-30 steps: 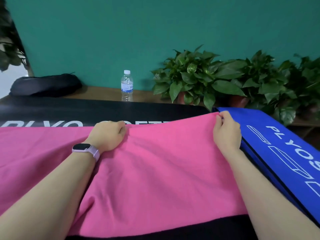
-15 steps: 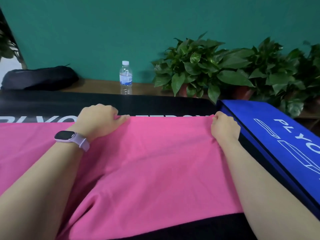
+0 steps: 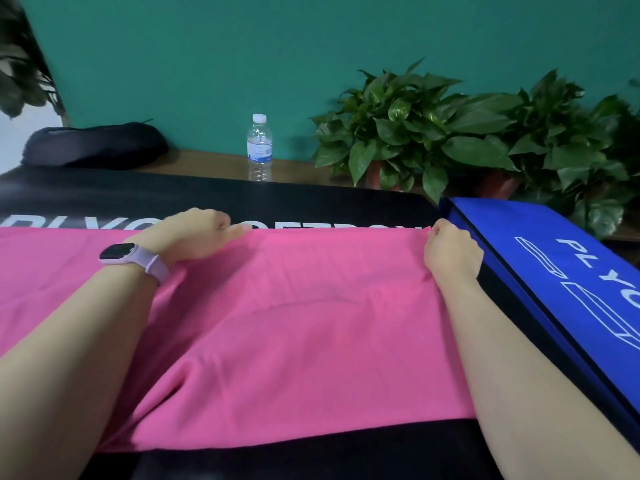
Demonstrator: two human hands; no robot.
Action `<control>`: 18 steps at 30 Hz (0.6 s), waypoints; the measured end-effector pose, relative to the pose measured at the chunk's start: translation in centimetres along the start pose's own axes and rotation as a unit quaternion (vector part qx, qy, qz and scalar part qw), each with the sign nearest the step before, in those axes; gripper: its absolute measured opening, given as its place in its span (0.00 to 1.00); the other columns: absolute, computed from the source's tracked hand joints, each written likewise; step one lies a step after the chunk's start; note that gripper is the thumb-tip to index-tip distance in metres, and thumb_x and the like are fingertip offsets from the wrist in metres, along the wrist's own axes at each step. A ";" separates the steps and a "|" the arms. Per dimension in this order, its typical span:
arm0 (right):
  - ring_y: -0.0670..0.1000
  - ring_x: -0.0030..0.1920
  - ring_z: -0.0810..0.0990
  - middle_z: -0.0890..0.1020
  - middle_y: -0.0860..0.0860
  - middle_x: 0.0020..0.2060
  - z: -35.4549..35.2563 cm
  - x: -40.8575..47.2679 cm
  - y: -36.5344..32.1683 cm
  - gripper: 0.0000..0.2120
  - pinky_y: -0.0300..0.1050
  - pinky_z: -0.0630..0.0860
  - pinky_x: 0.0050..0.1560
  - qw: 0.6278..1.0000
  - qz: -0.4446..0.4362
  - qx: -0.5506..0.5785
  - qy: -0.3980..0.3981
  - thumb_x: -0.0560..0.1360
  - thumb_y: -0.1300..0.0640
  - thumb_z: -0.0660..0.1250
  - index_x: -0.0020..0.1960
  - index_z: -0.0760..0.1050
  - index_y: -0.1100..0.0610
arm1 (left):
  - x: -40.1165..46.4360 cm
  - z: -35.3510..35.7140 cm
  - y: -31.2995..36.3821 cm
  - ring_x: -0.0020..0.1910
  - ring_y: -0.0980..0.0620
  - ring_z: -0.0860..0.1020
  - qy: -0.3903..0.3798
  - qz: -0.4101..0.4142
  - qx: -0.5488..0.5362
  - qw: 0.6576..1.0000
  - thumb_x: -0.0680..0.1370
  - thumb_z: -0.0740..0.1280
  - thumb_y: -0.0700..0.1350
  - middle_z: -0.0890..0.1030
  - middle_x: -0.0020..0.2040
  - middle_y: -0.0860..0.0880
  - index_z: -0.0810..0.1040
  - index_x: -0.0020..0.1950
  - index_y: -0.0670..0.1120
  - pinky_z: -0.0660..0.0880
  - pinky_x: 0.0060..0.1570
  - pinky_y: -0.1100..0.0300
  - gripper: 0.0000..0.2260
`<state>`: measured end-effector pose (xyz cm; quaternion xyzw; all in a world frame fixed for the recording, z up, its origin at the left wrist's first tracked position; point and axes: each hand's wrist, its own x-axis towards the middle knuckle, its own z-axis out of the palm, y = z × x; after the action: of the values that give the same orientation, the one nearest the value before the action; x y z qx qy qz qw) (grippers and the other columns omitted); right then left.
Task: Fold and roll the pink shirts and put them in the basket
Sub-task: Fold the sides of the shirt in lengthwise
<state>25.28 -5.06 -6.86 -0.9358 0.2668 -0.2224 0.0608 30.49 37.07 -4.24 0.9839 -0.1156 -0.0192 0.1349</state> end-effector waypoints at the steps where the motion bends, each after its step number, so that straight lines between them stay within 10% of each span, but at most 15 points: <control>1: 0.57 0.40 0.73 0.78 0.55 0.40 0.0 0.0 0.1 0.08 0.51 0.67 0.41 1.000 0.000 0.003 0.002 0.83 0.57 0.57 0.51 0.75 0.54 | -0.2 -0.1 0.4 0.38 0.47 0.76 -0.013 0.013 -0.015 1.000 0.75 0.54 0.74 0.78 0.36 0.50 0.74 0.38 0.45 0.75 0.44 0.52 0.31; 5: 0.58 0.40 0.73 0.75 0.53 0.38 0.1 0.1 0.3 0.08 0.51 0.68 0.41 1.000 0.004 0.018 -0.002 0.81 0.59 0.58 0.49 0.75 0.54 | -0.6 -0.9 0.8 0.37 0.46 0.71 -0.017 0.035 -0.057 0.998 0.81 0.62 0.58 0.76 0.38 0.48 0.71 0.39 0.44 0.72 0.41 0.52 0.19; 18: 0.60 0.38 0.72 0.77 0.56 0.38 0.0 0.4 0.5 0.09 0.51 0.69 0.40 0.998 -0.022 0.048 0.030 0.82 0.56 0.59 0.49 0.77 0.56 | -0.3 2.5 -0.1 0.47 0.40 0.79 0.160 0.003 0.112 0.981 0.83 0.49 0.63 0.82 0.45 0.45 0.68 0.38 0.49 0.66 0.41 0.52 0.22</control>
<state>25.34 -5.66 -6.78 -0.9303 0.2365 -0.2644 0.0927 30.09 36.62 -6.63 0.9827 -0.0972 0.1523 0.0403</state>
